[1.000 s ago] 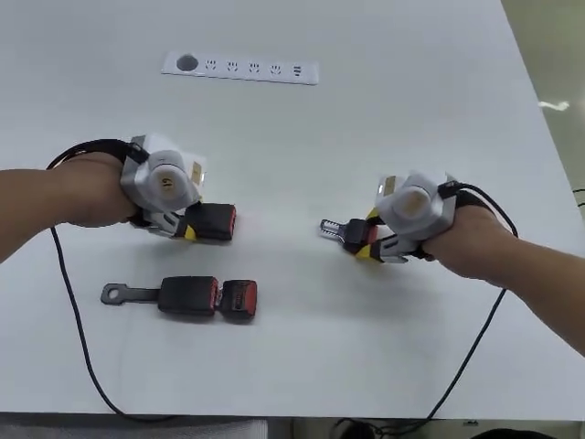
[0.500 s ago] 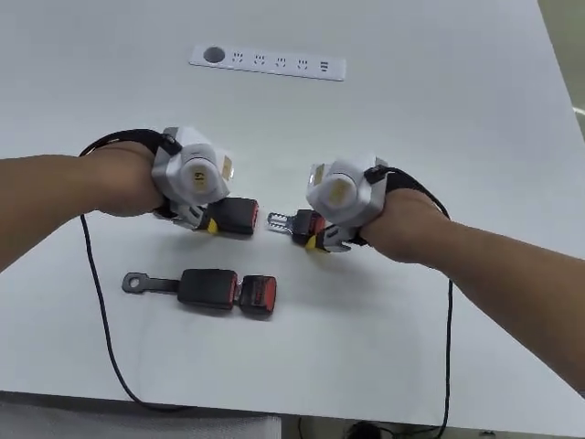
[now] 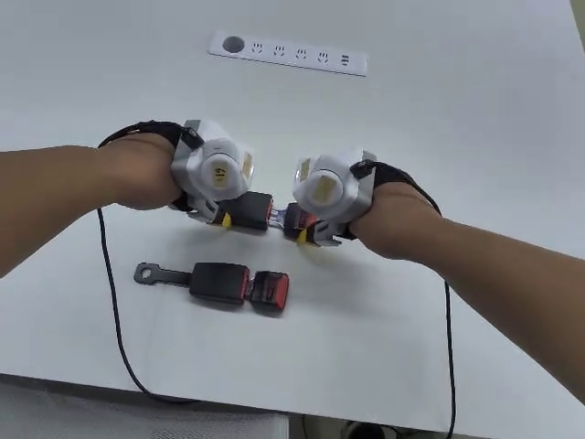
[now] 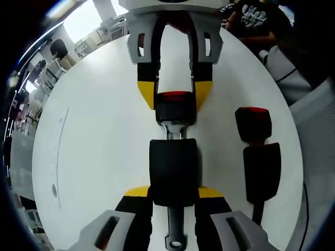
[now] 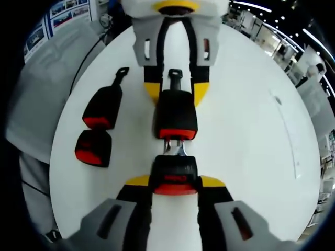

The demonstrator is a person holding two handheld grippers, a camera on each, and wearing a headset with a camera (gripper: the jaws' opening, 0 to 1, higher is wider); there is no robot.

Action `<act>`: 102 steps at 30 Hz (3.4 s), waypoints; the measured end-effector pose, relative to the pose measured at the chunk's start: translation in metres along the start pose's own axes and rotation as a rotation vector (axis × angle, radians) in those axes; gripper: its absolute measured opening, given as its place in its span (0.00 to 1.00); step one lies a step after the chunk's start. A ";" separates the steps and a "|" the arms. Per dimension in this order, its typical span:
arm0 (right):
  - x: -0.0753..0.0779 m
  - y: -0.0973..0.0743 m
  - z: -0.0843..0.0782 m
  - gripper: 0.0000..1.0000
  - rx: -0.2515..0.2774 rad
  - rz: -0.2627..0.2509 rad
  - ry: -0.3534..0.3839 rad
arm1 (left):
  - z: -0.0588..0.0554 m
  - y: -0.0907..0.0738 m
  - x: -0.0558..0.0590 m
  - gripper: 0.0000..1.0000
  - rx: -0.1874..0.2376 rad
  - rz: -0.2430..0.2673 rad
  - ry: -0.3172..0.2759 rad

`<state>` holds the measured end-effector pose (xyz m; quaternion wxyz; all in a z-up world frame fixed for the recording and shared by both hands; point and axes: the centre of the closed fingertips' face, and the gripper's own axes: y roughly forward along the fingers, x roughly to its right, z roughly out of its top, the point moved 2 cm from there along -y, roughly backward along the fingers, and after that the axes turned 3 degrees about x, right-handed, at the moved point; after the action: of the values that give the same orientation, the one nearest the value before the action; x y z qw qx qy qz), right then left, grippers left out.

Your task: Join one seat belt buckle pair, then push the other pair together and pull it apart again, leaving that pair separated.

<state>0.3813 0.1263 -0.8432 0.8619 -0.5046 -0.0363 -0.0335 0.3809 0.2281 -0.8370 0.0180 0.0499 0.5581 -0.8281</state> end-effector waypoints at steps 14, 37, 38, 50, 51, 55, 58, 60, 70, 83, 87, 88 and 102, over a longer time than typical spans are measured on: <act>-0.002 0.010 0.016 0.30 0.052 0.003 0.029 | -0.001 -0.002 0.000 0.29 0.051 0.004 -0.010; -0.004 -0.012 -0.024 0.34 0.083 -0.005 0.043 | 0.001 0.000 0.000 0.31 0.026 -0.001 -0.018; -0.005 -0.014 -0.027 0.34 0.085 -0.008 0.052 | 0.001 0.000 0.000 0.31 0.026 -0.001 -0.022; -0.013 -0.061 -0.110 0.36 0.037 -0.070 0.099 | 0.000 0.000 0.001 0.31 0.031 0.014 -0.031; -0.014 -0.066 -0.119 0.36 0.032 -0.073 0.112 | 0.000 0.000 0.001 0.31 0.031 0.018 -0.030; -0.018 -0.077 -0.139 0.36 0.013 -0.081 0.112 | 0.002 0.001 0.002 0.32 0.009 0.016 0.001; -0.019 -0.084 -0.146 0.36 0.006 -0.112 0.112 | 0.002 0.001 0.001 0.32 0.002 0.017 0.003; -0.018 -0.085 -0.149 0.37 0.020 -0.141 0.135 | 0.002 0.000 0.002 0.32 -0.002 0.031 0.018; -0.029 -0.100 -0.149 0.73 0.048 -0.255 0.302 | -0.009 -0.030 0.000 0.49 0.052 0.194 -0.115; -0.113 -0.128 -0.108 0.84 0.250 -0.349 0.486 | -0.057 -0.102 0.107 0.64 0.223 0.352 -0.420; -0.132 -0.134 -0.108 0.87 0.249 -0.361 0.549 | -0.076 -0.111 0.141 0.72 0.219 0.348 -0.524; -0.137 -0.134 -0.109 0.90 0.243 -0.354 0.565 | -0.081 -0.112 0.146 0.75 0.210 0.351 -0.547; -0.150 -0.167 -0.103 1.00 0.264 -0.442 0.573 | -0.095 -0.139 0.173 1.00 0.320 0.439 -0.716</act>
<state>0.2188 -0.0418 -0.7634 0.8669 -0.3393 0.0940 -0.3530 0.2027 0.3733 -0.7620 0.3772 -0.1203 0.3577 -0.8457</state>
